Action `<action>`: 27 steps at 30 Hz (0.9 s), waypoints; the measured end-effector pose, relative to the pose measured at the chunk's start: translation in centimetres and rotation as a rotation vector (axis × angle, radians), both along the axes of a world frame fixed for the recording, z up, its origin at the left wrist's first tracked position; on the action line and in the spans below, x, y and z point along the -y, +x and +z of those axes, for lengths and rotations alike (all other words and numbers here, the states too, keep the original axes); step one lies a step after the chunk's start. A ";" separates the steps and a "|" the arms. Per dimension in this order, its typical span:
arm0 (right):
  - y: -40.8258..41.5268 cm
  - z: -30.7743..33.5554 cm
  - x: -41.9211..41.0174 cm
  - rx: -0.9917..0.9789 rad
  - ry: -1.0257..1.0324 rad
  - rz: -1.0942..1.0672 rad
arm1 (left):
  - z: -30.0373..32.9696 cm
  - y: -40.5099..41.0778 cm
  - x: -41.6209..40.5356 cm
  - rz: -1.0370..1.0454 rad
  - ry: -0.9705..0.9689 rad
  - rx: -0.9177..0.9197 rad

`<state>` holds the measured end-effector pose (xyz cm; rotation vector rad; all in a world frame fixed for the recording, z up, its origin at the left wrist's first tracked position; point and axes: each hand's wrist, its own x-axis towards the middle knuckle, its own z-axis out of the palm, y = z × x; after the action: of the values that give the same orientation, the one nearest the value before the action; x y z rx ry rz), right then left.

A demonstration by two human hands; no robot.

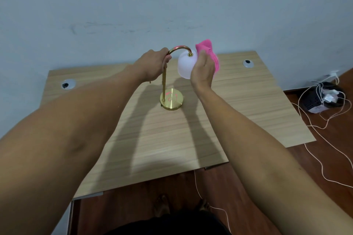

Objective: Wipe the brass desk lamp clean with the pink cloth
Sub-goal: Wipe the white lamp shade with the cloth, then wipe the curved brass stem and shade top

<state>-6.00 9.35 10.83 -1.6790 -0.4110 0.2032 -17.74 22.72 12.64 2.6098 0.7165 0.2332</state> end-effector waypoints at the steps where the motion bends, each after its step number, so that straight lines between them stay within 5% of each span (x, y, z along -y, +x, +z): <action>1: -0.1 -0.4 -0.2 0.003 -0.032 0.036 | 0.0 0.0 0.0 -0.001 0.005 0.000; 6: 1.8 -2.8 1.6 -0.416 -0.164 0.036 | 0.0 -0.1 0.0 0.013 0.010 -0.013; 9: 2.8 -2.0 2.8 -0.615 -0.061 -0.052 | 0.3 -0.1 0.0 0.012 0.019 -0.034; 13: 3.8 0.5 1.5 -0.493 0.059 -0.170 | 0.8 -0.3 -0.2 0.043 -0.100 -0.021; 17: 3.4 4.3 0.3 -0.313 0.033 -0.070 | 0.5 -2.5 0.0 0.232 -0.389 0.166; 23: 1.0 5.4 -1.5 -0.340 0.037 0.146 | -4.0 -5.8 -0.4 0.496 -0.522 0.145; 27: -1.4 4.1 -3.0 -0.231 -0.137 0.253 | -6.1 -5.4 0.3 0.519 -0.715 0.229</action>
<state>-7.37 12.35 14.90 -1.7106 -0.4419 0.6176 -23.13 22.43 6.52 1.6683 1.1319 0.3431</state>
